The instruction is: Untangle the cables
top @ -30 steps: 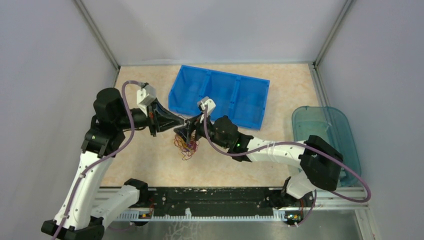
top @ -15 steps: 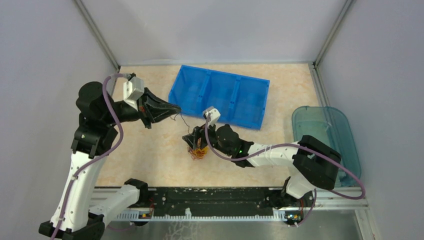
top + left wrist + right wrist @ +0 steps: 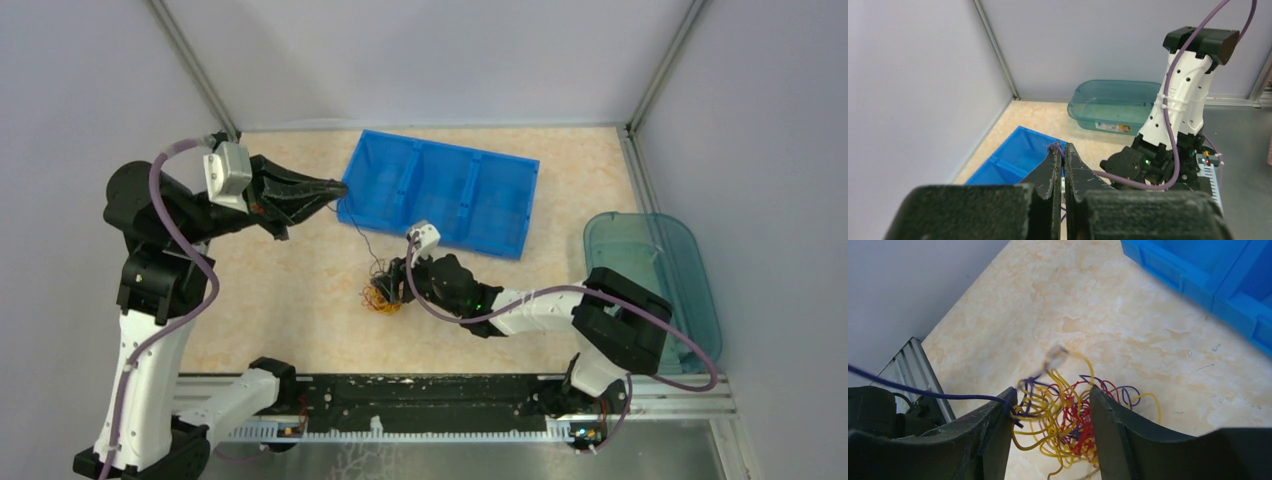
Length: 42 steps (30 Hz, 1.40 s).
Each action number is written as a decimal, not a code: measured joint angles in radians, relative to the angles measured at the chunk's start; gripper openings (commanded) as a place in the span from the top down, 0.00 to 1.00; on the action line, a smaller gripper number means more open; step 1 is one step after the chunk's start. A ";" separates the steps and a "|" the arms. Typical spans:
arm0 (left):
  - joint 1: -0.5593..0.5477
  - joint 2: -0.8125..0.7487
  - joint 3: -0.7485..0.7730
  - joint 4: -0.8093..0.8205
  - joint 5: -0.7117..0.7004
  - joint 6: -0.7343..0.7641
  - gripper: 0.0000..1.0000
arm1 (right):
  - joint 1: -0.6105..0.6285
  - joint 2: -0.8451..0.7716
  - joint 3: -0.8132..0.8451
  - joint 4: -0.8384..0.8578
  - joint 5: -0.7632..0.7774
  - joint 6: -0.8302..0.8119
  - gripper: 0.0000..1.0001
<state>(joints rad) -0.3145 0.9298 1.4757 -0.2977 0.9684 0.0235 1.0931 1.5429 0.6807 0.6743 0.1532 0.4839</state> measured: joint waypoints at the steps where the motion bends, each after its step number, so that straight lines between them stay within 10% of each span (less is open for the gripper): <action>1: 0.000 0.002 0.011 0.006 -0.003 0.000 0.96 | 0.000 0.003 0.000 0.002 0.000 0.000 0.44; 14: 0.000 0.049 0.182 0.075 -0.084 0.042 0.96 | 0.000 0.076 0.000 0.008 -0.001 0.018 0.47; 25: 0.000 0.078 0.354 0.195 -0.240 0.140 0.98 | 0.000 0.111 0.000 0.029 -0.003 0.045 0.73; 42: 0.000 0.151 0.572 0.587 -0.638 0.410 1.00 | 0.000 0.166 -0.059 0.015 0.012 0.080 0.68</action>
<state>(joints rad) -0.3145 1.0805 2.0480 0.2890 0.3305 0.4335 1.0931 1.7084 0.6220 0.6895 0.1650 0.5644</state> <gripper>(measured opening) 0.010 0.318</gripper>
